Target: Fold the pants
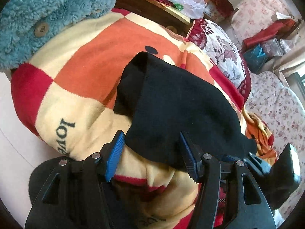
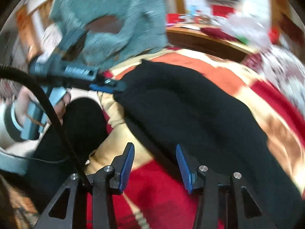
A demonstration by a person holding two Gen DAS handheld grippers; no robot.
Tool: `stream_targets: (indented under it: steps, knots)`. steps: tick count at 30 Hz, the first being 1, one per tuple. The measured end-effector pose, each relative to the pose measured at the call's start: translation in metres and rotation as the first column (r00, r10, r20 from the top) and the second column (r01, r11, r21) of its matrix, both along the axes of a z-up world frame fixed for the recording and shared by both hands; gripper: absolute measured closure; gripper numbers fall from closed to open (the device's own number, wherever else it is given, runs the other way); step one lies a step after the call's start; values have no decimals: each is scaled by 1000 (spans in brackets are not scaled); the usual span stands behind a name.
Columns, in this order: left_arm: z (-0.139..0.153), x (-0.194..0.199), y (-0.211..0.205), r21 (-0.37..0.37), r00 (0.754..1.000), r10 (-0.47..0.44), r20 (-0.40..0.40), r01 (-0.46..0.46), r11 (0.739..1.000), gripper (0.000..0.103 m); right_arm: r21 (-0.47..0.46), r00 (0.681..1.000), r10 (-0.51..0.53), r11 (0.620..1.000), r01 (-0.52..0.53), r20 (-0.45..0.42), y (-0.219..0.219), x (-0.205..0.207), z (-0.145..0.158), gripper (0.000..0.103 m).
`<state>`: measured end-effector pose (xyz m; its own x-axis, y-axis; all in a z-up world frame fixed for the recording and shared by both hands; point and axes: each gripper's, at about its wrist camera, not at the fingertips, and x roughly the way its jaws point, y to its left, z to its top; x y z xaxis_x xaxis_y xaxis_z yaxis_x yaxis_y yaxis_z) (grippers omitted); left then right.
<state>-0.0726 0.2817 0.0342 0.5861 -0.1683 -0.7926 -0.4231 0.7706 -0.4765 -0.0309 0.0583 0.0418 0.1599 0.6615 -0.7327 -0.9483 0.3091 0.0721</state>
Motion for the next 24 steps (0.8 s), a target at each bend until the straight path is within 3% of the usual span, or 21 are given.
stream_targets:
  steps: [4,9,10,14,16,18,22,24]
  knots:
    - [-6,6,1,-24,1000,13,-3,-13,1000,45,-38,996,1,999,2,92,14,1,-7,59]
    - [-10,12,2,-63,1000,17,1,-17,998,45,-41,994,13,999,-9,106,19,15,-9,60]
    - [-8,13,1,-61,1000,8,13,-7,998,45,-30,995,12,999,-9,102,18,17,-8,64]
    - [18,20,-3,19,997,-40,72,39,999,84,23,1000,-20,1000,20,11,19,32,-2,80]
    - [33,29,-1,21,991,-80,105,78,997,87,53,997,-39,998,42,-59,18,42,1,93]
    - [47,36,2,23,986,-108,131,106,994,88,90,990,-53,994,66,-133,15,52,8,96]
    - [67,52,1,113,977,-190,98,179,977,88,175,969,-62,979,106,-238,6,60,25,97]
    - [68,51,6,121,977,-186,100,174,977,88,196,963,-56,974,110,-265,5,59,31,97]
